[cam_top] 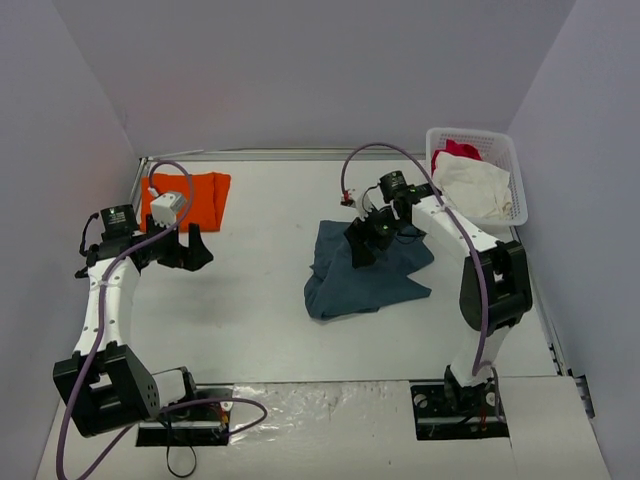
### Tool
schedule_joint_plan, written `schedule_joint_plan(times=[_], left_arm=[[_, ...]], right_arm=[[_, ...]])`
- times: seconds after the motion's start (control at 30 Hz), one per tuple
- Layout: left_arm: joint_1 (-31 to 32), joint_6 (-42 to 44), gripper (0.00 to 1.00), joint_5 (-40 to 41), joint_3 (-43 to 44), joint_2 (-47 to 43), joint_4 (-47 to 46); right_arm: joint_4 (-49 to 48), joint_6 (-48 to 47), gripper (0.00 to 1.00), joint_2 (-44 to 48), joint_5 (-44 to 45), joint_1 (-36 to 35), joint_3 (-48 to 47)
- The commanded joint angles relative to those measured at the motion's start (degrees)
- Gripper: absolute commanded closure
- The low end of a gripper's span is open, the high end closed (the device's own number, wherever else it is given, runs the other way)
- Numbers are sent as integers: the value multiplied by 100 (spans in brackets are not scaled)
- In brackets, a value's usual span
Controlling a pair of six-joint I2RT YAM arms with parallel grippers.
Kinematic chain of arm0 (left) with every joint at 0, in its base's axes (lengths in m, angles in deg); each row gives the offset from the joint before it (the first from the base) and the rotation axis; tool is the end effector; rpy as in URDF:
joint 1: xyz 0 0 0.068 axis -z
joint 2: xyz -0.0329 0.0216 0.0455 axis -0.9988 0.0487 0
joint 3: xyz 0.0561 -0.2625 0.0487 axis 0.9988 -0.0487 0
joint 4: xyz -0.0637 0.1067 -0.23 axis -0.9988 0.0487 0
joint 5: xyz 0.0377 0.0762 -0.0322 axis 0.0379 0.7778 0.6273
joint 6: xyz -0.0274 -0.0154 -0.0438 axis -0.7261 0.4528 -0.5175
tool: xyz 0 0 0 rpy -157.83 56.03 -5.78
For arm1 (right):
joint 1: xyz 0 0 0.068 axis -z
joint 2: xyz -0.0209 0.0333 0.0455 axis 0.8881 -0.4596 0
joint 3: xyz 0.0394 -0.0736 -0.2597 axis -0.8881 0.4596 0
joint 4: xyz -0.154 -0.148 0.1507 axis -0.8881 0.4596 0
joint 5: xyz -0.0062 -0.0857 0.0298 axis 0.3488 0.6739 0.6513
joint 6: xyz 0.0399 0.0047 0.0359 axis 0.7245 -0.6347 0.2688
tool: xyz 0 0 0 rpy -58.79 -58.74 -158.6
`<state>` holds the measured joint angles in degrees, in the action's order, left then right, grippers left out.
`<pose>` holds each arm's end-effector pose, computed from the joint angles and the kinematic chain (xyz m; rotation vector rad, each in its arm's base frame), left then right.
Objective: Fold and stack the t-shirts
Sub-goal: Move the tshirt to the center of the board, then flatten out the tshirt
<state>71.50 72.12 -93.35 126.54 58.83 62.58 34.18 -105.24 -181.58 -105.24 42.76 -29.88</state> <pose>0.2458 0.0430 0.2979 0.3447 2.1419 -0.6257 0.3527 0.1496 0.2505 -1.2384 2.0677 0.7069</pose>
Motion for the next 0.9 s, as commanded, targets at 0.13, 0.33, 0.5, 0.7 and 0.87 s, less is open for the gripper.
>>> schedule_joint_plan(times=[0.13,0.33,0.5,0.7,0.87], left_arm=[[41,205,6,-106,265,57,114],[41,231,6,-124,282,119,140],[50,240,6,-133,273,119,140],[76,248,6,-168,300,119,175],[76,257,6,-159,291,31,193]], right_arm=[[366,-138,26,-499,-268,-376,-342],[515,-226,100,-333,-207,-500,-211],[594,-226,100,562,30,-500,9],[586,-182,38,583,416,-499,1],[551,-182,33,-57,601,-491,-350]])
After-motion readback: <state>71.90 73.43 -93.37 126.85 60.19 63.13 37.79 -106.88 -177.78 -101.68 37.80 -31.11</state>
